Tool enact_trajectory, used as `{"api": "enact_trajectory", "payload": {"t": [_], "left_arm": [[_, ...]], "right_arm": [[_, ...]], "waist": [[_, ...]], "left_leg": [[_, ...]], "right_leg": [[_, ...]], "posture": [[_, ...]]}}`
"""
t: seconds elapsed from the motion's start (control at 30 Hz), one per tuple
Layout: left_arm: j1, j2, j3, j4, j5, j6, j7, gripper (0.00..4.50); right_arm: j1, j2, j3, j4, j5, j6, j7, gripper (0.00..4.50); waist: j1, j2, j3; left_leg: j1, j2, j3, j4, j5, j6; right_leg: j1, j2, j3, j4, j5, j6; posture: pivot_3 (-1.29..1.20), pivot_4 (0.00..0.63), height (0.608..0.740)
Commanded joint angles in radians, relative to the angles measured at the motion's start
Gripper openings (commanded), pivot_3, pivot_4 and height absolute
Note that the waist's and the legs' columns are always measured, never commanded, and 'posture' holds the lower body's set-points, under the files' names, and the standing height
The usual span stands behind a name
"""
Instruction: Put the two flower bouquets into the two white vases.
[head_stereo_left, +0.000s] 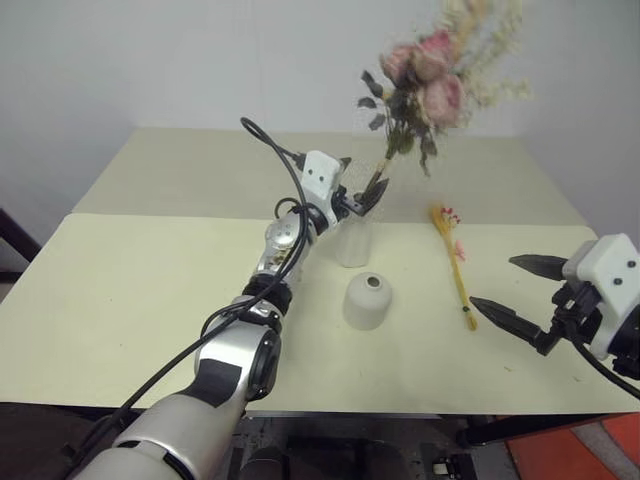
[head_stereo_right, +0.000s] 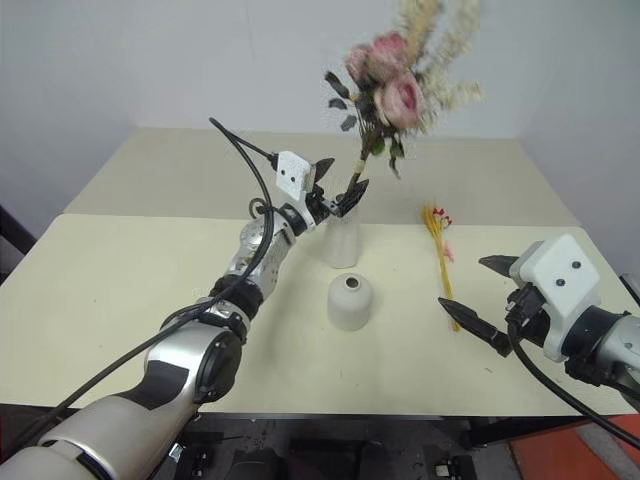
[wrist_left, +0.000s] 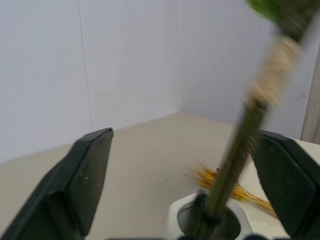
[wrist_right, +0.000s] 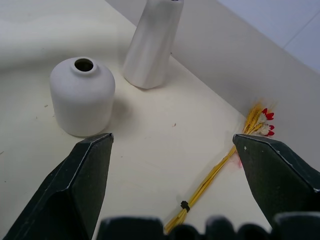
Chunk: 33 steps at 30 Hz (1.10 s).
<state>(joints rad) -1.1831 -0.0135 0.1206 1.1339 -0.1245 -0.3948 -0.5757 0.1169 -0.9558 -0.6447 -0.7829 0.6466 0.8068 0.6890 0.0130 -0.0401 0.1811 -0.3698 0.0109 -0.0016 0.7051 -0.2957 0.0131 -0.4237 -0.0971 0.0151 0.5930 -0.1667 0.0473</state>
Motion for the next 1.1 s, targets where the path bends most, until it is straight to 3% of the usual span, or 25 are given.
{"api": "enact_trajectory", "payload": {"t": [0.03, 0.23, 0.47, 0.7, 0.87, 1.0, 1.1], "left_arm": [[-0.032, -0.012, 0.038, -0.029, -0.041, 0.012, 0.046, 4.45], [-0.079, -0.032, 0.095, -0.036, -0.113, 0.061, 0.022, 4.45], [-0.043, -0.002, 0.045, -0.073, -0.081, 0.064, -0.071, 4.45], [0.078, 0.121, 0.039, -0.283, -0.100, 0.229, -0.136, 4.45], [0.237, 0.294, 0.066, -0.608, -0.242, 0.442, -0.323, 4.45], [0.334, 0.457, 0.072, -0.802, -0.282, 0.543, -0.394, 4.45], [0.413, 0.584, 0.055, -0.906, -0.256, 0.536, -0.457, 4.45]], "right_arm": [[-0.015, 0.000, -0.005, -0.001, -0.013, -0.031, -0.003, 4.50], [-0.020, -0.002, 0.006, 0.004, -0.021, -0.034, -0.002, 4.50], [-0.001, 0.008, -0.014, -0.013, -0.021, -0.023, -0.006, 4.50], [0.002, 0.012, -0.035, -0.011, -0.017, -0.006, -0.024, 4.50], [-0.184, -0.086, 0.087, 0.158, 0.001, 0.180, -0.105, 4.50], [-0.429, -0.135, 0.300, 0.408, 0.003, 0.308, -0.087, 4.50], [-0.651, -0.095, 0.487, 0.646, -0.074, 0.354, -0.091, 4.50]], "waist": [[0.000, 0.000, 0.000], [0.000, 0.000, 0.000], [-0.001, 0.000, 0.000], [-0.010, 0.001, 0.000], [-0.021, 0.001, -0.001], [-0.029, 0.002, -0.001], [-0.029, 0.002, -0.001]], "left_leg": [[0.000, 0.000, 0.000, 0.000, 0.000, 0.000], [0.000, 0.000, 0.000, 0.000, 0.000, 0.000], [0.000, 0.000, 0.000, 0.000, 0.000, 0.000], [0.001, 0.001, 0.000, 0.000, 0.000, 0.000], [0.001, 0.002, 0.001, 0.000, 0.000, 0.000], [0.001, 0.003, 0.001, 0.000, 0.000, 0.000], [0.001, 0.003, 0.001, -0.001, 0.000, 0.000]], "right_leg": [[0.000, 0.000, 0.000, 0.000, 0.000, 0.000], [0.000, 0.000, 0.000, 0.000, 0.000, 0.000], [0.000, 0.000, 0.000, 0.000, 0.000, 0.000], [0.000, 0.001, 0.001, 0.001, 0.000, 0.000], [-0.001, 0.001, 0.001, 0.002, 0.000, -0.001], [-0.002, 0.003, 0.001, 0.002, 0.001, -0.001], [-0.002, 0.003, 0.001, 0.001, 0.000, -0.002]], "posture": [[0.00, 0.150, 0.740], [0.00, 0.150, 0.740], [0.00, 0.150, 0.740], [0.00, 0.150, 0.740], [0.00, 0.150, 0.740], [0.00, 0.150, 0.740], [0.00, 0.150, 0.740]]}}
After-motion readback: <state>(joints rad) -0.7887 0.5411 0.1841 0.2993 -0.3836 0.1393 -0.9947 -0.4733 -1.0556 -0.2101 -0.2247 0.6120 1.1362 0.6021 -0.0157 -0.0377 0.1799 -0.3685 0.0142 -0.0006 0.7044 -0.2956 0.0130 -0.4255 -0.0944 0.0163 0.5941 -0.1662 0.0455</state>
